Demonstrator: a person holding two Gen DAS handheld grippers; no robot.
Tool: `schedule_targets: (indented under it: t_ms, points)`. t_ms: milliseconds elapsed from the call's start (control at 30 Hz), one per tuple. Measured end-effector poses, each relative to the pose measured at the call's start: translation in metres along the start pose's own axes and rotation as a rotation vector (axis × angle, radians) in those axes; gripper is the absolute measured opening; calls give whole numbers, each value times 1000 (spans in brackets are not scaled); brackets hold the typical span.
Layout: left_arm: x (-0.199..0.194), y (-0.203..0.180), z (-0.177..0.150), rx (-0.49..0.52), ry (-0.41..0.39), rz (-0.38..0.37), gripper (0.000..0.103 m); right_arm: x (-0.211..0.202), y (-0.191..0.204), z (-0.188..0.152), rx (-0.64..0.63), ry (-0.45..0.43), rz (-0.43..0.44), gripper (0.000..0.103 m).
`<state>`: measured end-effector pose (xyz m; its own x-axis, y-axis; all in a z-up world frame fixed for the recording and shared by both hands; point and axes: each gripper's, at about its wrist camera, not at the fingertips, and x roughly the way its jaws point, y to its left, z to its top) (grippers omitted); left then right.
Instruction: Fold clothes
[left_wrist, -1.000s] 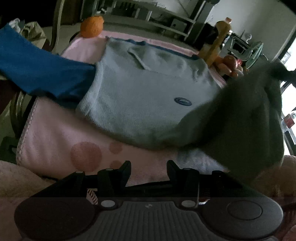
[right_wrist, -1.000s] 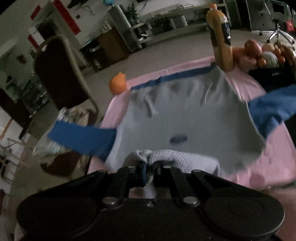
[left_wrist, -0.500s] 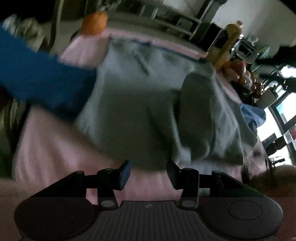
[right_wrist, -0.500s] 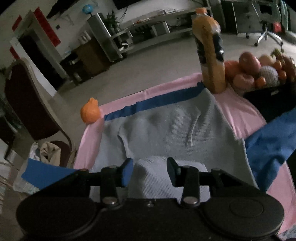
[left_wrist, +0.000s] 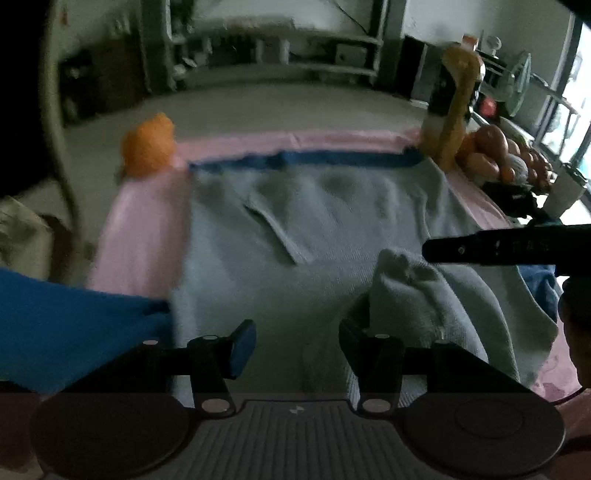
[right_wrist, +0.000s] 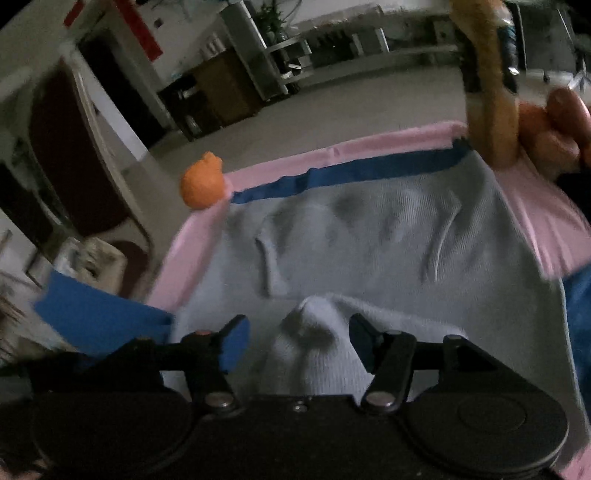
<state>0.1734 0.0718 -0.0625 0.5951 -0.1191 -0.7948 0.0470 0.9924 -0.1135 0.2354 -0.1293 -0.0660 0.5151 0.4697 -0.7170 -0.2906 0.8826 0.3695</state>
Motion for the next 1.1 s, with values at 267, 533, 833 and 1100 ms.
schedule_targets:
  t_ms: [267,533,833,1100]
  points:
    - [47,-9,0,98,63,-42,50,12,-67,4,110,20,-68,53]
    - [97,-24,6,164,142,-69,12,23,-110,-2,152,109,-76,51]
    - [61,-17,9,53,-121,19,6,20,-109,-11,157,-3,-94,6]
    - [94,7,7,-53,-3,165,44,48,-113,-17,203,75,-187,37]
